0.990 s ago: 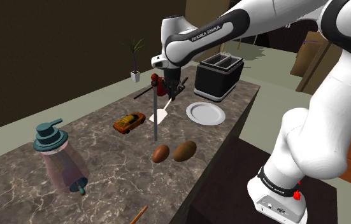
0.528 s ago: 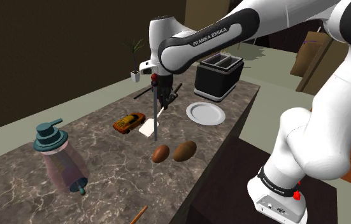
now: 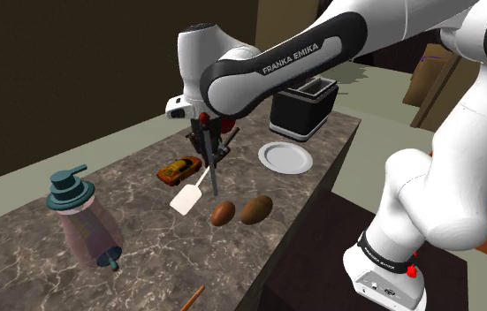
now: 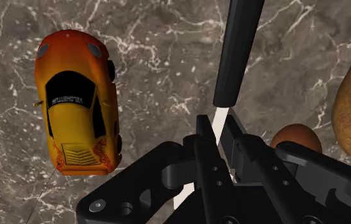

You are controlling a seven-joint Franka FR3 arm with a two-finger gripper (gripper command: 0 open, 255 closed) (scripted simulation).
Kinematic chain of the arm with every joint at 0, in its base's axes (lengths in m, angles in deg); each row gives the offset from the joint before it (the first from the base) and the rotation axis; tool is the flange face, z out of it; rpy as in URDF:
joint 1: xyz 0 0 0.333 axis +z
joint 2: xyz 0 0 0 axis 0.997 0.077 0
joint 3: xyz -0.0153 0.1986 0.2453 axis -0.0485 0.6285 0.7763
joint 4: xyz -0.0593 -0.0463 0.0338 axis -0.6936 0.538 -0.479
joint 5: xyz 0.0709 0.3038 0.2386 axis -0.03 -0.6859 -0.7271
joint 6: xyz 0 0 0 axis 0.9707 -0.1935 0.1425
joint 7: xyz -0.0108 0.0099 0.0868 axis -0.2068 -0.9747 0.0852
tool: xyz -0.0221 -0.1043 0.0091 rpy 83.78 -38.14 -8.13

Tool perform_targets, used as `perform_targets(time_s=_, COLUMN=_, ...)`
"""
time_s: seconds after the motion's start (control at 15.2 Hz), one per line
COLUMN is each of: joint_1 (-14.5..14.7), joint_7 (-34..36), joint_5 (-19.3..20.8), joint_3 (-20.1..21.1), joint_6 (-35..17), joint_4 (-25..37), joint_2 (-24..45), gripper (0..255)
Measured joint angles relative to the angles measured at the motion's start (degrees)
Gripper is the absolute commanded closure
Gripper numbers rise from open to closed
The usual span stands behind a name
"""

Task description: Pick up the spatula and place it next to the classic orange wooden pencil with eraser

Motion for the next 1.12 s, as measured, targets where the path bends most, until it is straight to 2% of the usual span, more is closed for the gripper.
perform_targets(time_s=0.59, joint_1=6.1, joint_7=12.0, joint_5=-1.0, joint_3=6.5, joint_6=1.6, joint_4=5.9, joint_2=5.0, gripper=255)
perform_targets(time_s=1.12, joint_1=11.4, joint_7=21.7, joint_5=-0.7, joint_3=11.0, joint_6=4.4, joint_4=15.5, joint_2=12.4, gripper=255)
